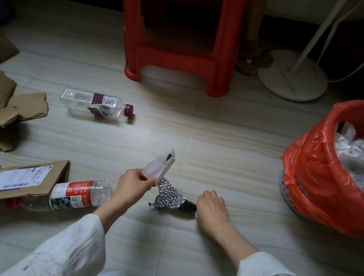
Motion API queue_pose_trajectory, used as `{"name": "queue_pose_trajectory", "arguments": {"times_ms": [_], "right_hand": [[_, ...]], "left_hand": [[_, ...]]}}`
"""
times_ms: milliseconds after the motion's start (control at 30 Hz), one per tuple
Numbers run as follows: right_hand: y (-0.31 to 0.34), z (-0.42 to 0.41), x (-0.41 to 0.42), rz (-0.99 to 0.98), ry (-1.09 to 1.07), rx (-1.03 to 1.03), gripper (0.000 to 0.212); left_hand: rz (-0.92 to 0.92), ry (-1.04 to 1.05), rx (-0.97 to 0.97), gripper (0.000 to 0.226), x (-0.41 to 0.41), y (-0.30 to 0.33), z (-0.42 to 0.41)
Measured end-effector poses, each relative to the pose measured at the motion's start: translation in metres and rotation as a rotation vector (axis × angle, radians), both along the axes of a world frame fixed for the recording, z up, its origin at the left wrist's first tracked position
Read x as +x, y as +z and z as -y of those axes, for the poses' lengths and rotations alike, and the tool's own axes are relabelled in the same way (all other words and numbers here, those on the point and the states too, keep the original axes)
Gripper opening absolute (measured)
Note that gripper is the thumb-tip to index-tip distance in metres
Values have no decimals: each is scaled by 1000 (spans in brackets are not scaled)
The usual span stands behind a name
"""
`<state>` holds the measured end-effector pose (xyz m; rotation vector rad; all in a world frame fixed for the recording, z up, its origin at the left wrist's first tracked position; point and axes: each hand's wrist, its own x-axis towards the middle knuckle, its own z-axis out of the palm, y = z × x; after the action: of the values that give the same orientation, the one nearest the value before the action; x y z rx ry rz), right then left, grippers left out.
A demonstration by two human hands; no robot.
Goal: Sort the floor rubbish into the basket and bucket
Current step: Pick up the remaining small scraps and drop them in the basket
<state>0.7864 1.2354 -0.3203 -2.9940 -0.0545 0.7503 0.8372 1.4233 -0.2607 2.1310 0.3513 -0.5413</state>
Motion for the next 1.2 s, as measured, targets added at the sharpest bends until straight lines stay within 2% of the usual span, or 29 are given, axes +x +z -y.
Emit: {"name": "queue_pose_trajectory", "arguments": {"times_ms": [133,233,300,500,633,733,833,933,1033,1067,1133,1200], "right_hand": [[33,17,12,86,-149,177,24],[77,36,36,247,-307,355,19],[113,53,55,356,-378,429,19],[219,129,76,689,-563,533,16],[252,195,50,837,-786,599,5],[254,238,29,840,-990,596,16],[247,275,5,780,-1146,468,12],[230,302,-21,565,-1149,382,12],[211,315,-40,295,-1133,297,27],[208,318,-44,285,-1138,279,26],[210,323,-48,398,-1158,257,11],[214,331,-50,595,-1184,183,20]], "left_hand": [[7,28,-55,10,3,2,3],[104,-39,-78,2,14,21,18],[193,-101,-109,9,26,41,38],[432,-312,-196,17,58,122,124],[535,-453,-189,22,62,165,199],[509,-530,-190,25,52,176,255],[455,-576,-174,25,33,168,301],[340,-689,-128,21,13,144,327],[364,-799,3,29,9,128,336],[402,-786,21,30,11,127,337],[488,-730,46,25,16,129,337],[545,-640,48,28,20,132,334]]}}
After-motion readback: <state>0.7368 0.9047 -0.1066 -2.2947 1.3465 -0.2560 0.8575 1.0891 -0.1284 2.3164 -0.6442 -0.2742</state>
